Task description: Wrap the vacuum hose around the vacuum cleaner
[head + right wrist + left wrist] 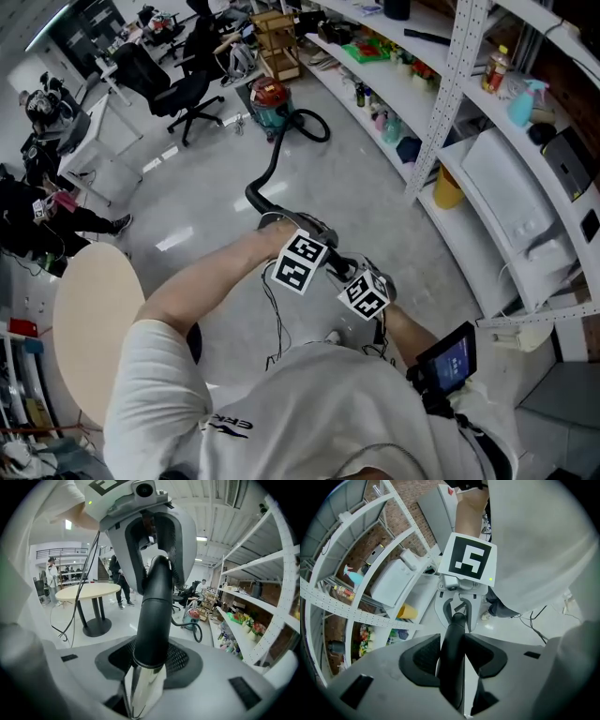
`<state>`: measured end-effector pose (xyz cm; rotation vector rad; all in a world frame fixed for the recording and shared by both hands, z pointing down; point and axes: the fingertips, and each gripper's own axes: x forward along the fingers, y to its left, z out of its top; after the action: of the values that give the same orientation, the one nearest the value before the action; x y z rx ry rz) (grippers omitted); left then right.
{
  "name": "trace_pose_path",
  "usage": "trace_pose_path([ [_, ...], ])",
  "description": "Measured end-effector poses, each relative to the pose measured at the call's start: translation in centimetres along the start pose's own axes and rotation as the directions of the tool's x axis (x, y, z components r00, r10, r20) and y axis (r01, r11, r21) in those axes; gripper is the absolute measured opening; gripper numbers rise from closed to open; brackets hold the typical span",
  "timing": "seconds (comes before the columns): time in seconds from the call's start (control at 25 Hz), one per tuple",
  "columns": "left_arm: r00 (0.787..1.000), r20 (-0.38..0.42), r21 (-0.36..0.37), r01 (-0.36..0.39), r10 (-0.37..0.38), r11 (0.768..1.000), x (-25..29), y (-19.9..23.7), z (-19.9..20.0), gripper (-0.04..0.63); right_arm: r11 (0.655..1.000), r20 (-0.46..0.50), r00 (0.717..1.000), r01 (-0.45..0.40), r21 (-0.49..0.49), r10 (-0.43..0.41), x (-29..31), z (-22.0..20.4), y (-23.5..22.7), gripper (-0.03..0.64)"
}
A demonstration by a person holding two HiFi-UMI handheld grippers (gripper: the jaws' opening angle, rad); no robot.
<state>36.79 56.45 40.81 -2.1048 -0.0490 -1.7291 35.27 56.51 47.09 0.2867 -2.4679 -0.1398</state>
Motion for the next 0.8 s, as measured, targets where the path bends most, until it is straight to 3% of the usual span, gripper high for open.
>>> trace_pose_path([
  [0.52, 0.993, 0.082, -0.052, -0.082, 0.086, 0.995, -0.7, 1.5, -2.6, 0.158, 0.999, -0.087, 0.996, -0.017, -0.028, 0.014, 0.9, 1.2, -1.9, 0.158],
  [0.8, 0.981, 0.068, -0.042, -0.179, 0.181, 0.983, -2.6, 2.1, -6.2, 0.158, 0.999, -0.076, 0.997, -0.027, -0.028, 0.025, 3.6, 4.4, -2.9, 0.158],
])
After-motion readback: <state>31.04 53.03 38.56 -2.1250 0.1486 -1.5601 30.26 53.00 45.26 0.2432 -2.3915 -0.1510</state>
